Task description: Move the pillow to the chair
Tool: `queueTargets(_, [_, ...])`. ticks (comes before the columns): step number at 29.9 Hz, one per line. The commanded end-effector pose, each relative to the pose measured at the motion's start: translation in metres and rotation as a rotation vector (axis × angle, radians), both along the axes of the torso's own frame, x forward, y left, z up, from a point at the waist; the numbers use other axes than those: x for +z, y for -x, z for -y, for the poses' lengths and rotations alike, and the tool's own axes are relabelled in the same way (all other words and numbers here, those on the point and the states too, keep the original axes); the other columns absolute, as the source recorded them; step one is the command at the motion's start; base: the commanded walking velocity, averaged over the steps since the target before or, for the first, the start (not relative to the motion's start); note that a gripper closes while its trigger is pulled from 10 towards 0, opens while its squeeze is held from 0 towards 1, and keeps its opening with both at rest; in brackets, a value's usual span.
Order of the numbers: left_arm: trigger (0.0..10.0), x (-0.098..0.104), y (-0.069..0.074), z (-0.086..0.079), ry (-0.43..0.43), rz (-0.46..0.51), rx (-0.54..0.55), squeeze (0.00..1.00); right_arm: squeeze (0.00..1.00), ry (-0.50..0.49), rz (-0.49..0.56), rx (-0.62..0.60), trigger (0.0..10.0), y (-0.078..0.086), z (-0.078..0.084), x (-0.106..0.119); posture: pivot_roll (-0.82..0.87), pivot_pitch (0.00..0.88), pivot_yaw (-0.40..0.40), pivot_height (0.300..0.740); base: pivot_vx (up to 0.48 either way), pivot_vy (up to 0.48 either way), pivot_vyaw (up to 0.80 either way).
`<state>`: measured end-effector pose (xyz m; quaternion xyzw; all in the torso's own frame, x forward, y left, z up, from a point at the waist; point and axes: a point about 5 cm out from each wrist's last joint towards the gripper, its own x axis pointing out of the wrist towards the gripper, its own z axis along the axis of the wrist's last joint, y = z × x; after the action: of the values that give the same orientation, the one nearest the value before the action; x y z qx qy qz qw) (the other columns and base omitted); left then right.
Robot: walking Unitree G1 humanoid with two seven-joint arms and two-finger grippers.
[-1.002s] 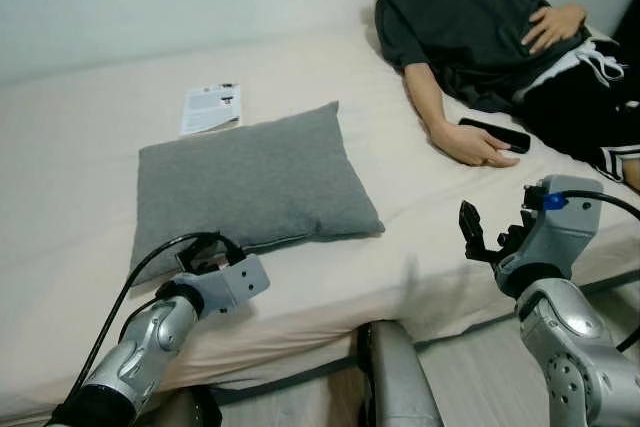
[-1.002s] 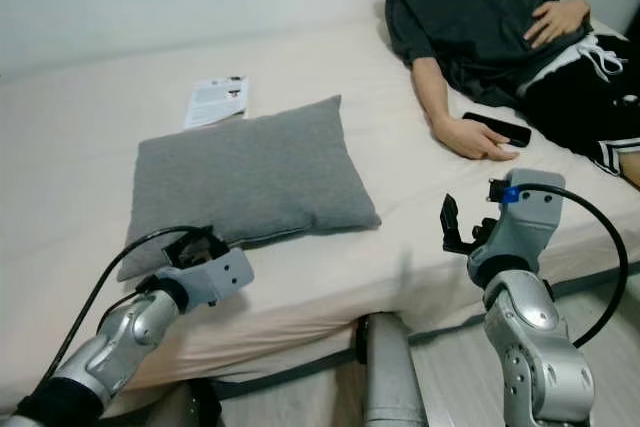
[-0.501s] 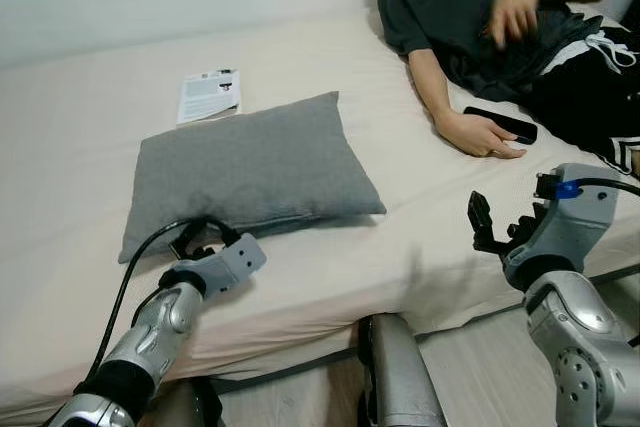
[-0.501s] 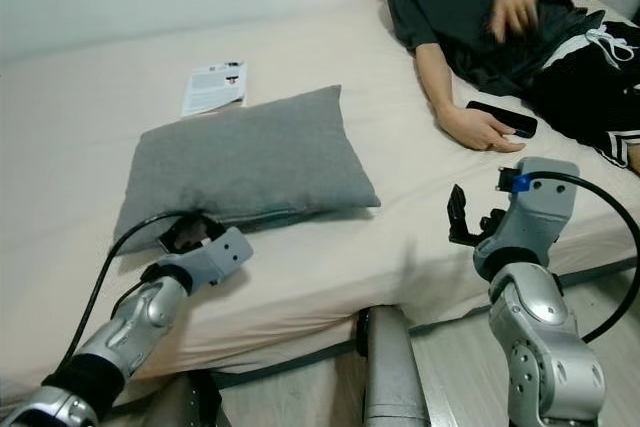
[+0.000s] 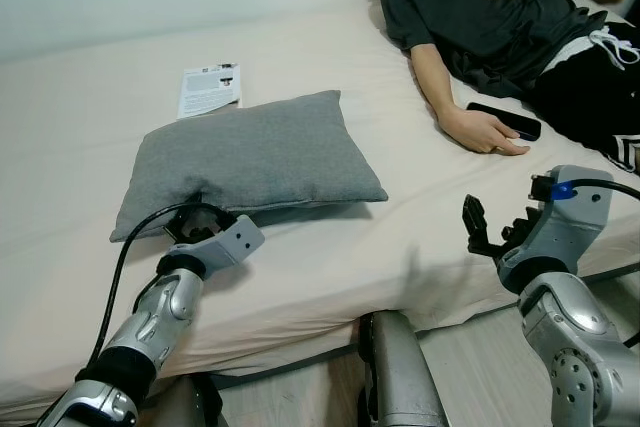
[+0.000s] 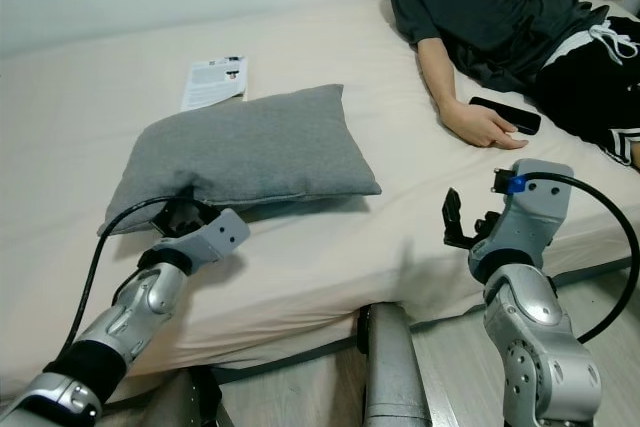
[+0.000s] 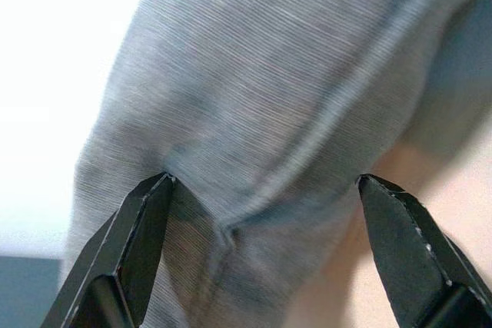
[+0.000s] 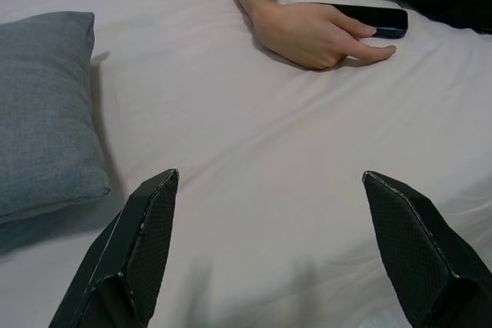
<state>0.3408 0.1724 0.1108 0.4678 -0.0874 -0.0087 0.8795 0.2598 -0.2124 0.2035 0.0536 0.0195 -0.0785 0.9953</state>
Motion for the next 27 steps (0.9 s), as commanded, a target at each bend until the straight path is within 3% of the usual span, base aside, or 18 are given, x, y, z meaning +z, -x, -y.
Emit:
queueTargets(1, [10.0,0.002,0.0,-0.006,0.004,0.014,0.023,0.0,0.0,-0.008,0.005,0.02,10.0,0.002,-0.005,0.002,-0.23,0.277,0.087,0.376,0.0,0.0,0.0])
queueTargets(22, [10.0,0.008,-0.009,-0.008,0.016,0.064,0.073,0.0,0.0,-0.02,0.007,0.034,10.0,0.0,-0.01,0.004,-0.24,0.279,0.086,0.376,0.0,0.0,0.0])
queueTargets(23, [0.0,0.01,-0.013,-0.008,0.025,0.068,0.092,0.0,0.0,-0.021,0.008,0.035,10.0,0.0,-0.011,0.005,-0.25,0.275,0.085,0.376,0.0,0.0,0.0])
queueTargets(27, [0.0,0.013,-0.017,-0.007,0.032,0.076,0.106,0.0,0.0,-0.02,0.011,0.037,10.0,0.001,-0.011,0.006,-0.26,0.273,0.085,0.376,0.0,0.0,0.0])
